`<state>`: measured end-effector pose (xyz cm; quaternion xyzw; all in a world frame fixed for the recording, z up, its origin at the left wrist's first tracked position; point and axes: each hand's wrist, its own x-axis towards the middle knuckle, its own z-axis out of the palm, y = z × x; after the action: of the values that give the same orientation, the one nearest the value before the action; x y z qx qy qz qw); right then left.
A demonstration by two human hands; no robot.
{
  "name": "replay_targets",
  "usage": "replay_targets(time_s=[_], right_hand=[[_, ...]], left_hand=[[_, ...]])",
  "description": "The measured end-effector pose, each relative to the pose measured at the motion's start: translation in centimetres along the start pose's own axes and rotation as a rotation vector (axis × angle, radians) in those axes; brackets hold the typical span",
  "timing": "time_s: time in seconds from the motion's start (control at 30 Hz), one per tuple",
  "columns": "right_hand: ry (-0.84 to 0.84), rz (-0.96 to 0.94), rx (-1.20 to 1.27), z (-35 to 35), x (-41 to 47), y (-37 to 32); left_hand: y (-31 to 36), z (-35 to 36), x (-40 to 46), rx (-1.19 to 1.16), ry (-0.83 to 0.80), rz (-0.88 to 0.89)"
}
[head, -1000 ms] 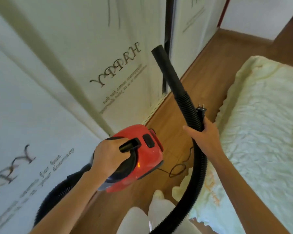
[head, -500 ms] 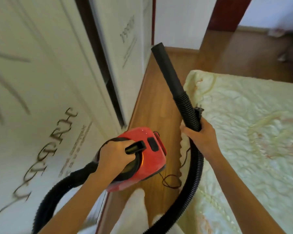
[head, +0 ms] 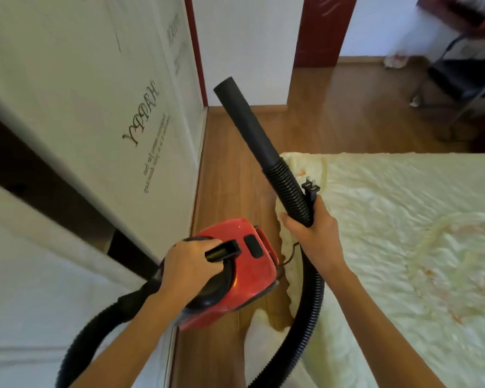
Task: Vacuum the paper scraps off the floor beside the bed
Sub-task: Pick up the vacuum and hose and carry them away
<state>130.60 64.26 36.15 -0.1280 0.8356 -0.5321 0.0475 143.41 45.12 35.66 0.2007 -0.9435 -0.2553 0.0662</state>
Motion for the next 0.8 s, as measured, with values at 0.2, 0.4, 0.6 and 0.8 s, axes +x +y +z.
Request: replay_targets(time_s=[0.2, 0.4, 0.6, 0.8], right_hand=[[-0.024, -0.099, -0.050, 0.8, 13.2, -1.2], [0.022, -0.109, -0.052, 2.2, 24.8, -0.8], [0.074, -0.115, -0.097, 5.1, 37.8, -0.4], [0.096, -0.157, -0.182, 7.2, 51.4, -1.7]], left_hand=[[1.8, -0.3, 12.3, 0.003, 0.033, -0.024], [2.6, -0.3, 24.4, -0.029, -0.022, -0.049], [0.8, 1.1, 38.1, -0.058, -0.048, -0.045], [0.4, 1.7, 52.6, -0.035, -0.077, 0.009]])
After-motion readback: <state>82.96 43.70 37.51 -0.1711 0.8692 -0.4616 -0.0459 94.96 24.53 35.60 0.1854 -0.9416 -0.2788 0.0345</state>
